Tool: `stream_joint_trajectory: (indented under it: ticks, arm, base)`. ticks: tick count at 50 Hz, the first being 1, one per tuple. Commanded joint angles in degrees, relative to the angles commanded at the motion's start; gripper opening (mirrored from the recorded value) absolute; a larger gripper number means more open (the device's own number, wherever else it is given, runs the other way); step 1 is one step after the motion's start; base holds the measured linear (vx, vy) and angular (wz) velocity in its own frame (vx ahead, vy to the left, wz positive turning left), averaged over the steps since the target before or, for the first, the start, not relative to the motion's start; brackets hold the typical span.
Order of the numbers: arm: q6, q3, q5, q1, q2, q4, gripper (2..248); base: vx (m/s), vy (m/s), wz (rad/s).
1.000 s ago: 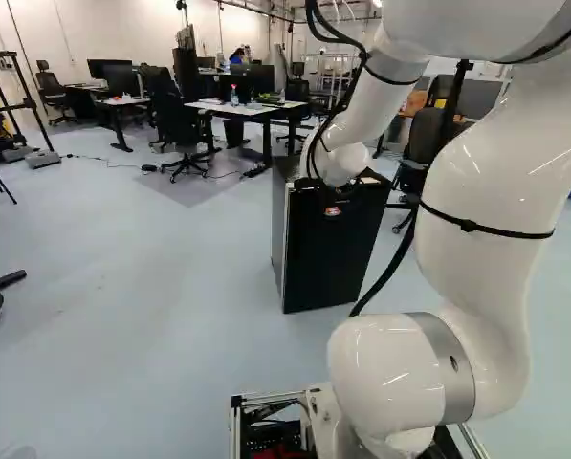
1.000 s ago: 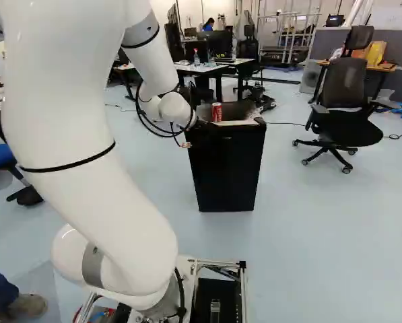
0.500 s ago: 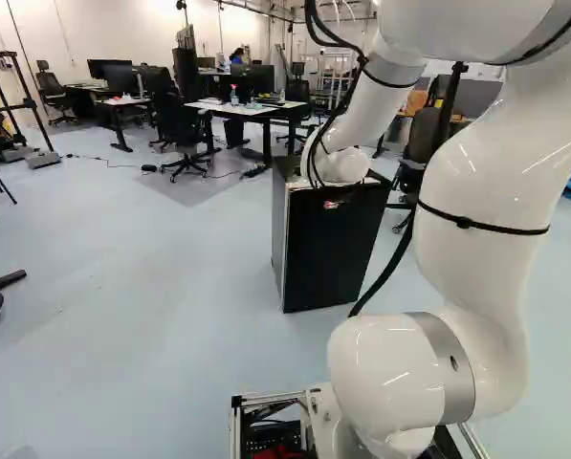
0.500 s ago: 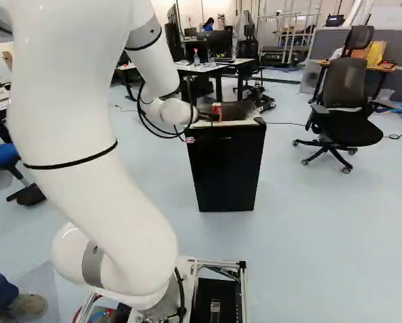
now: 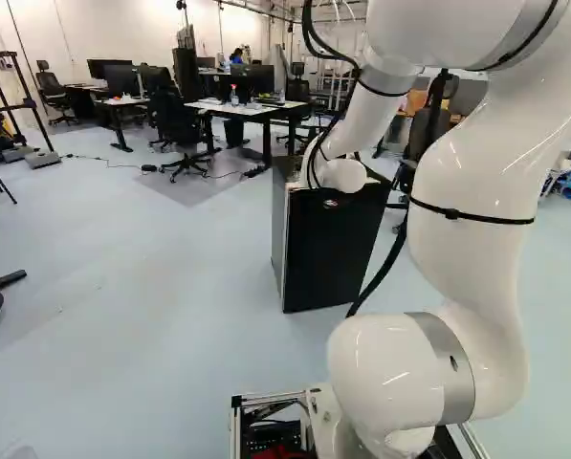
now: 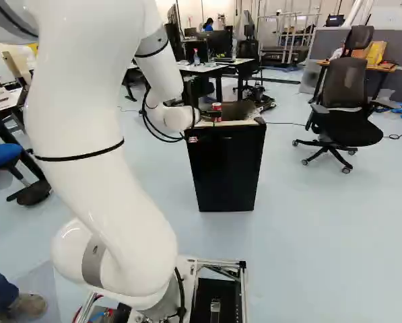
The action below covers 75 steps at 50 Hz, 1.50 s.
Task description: Grab a drink from the fridge
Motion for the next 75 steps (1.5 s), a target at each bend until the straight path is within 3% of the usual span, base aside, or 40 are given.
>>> stream_joint_trajectory:
  ticks: [33,60,75]
  arm:
    - [0.0,-3.4,8.4,-1.6,-6.8,0.0,247]
    - [0.0,-7.9,8.6,-3.4,-13.2,0.0,247]
    - [0.0,-11.1,10.3,-3.4,-15.6,0.0,247]
  base:
    - [0.0,0.0,0.0]
    - [0.0,0.0,0.0]
    - [0.0,0.0,0.0]
